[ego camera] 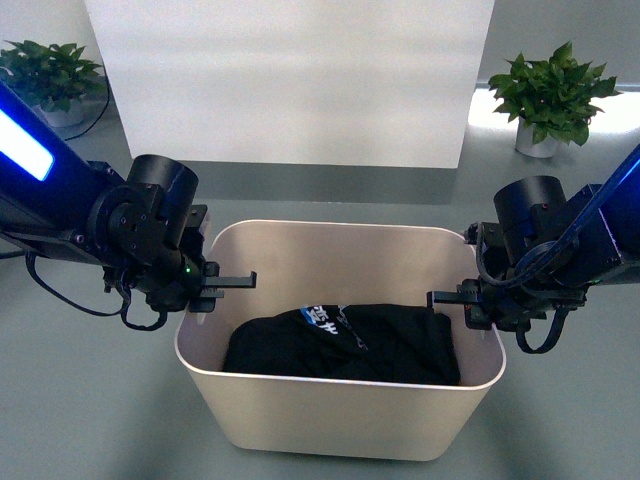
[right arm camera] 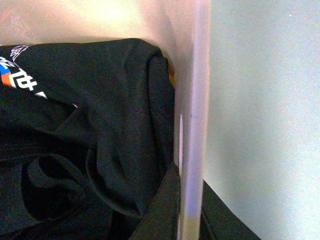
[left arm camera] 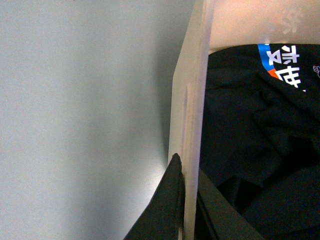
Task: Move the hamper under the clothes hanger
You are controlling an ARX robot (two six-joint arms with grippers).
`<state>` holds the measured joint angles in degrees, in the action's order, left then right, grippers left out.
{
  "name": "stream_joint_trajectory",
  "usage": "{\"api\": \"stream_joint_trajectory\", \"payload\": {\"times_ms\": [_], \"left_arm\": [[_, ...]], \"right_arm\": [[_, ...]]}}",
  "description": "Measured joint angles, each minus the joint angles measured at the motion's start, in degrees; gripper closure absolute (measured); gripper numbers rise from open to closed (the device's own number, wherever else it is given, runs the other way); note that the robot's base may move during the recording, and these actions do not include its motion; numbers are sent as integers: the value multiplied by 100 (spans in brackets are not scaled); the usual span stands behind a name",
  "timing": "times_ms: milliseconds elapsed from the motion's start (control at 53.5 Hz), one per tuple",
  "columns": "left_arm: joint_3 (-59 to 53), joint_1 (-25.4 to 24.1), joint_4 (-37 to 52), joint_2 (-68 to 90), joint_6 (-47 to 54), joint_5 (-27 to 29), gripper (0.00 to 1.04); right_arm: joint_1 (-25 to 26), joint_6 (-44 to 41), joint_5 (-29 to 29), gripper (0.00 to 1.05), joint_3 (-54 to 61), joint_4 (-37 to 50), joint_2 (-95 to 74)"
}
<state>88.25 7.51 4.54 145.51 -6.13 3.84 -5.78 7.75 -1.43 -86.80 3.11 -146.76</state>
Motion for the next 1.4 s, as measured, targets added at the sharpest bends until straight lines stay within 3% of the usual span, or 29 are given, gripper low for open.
{"api": "stream_joint_trajectory", "payload": {"times_ms": [149,635,785,953,1065,1121,1401], "left_arm": [[0,0,0,0,-4,0,98],[7,-26,11,-66,0,44,6],[7,-26,20,-66,-4,59,7],[-44,-4,745,-133,-448,448,7],[297,26,472,-496,-490,343,7],[525,39,317,-656,-448,302,7],[2024,61,-584,-1460,-138,-13,7]], "right_arm": [[0,-11,0,99,0,0,0],[22,-105,-133,8,0,0,0],[24,-107,-133,8,0,0,0],[24,-101,-146,8,2,15,0],[17,271,-542,8,612,1764,173],[28,286,-549,8,706,2085,313],[201,-162,-562,8,590,1668,1891]]}}
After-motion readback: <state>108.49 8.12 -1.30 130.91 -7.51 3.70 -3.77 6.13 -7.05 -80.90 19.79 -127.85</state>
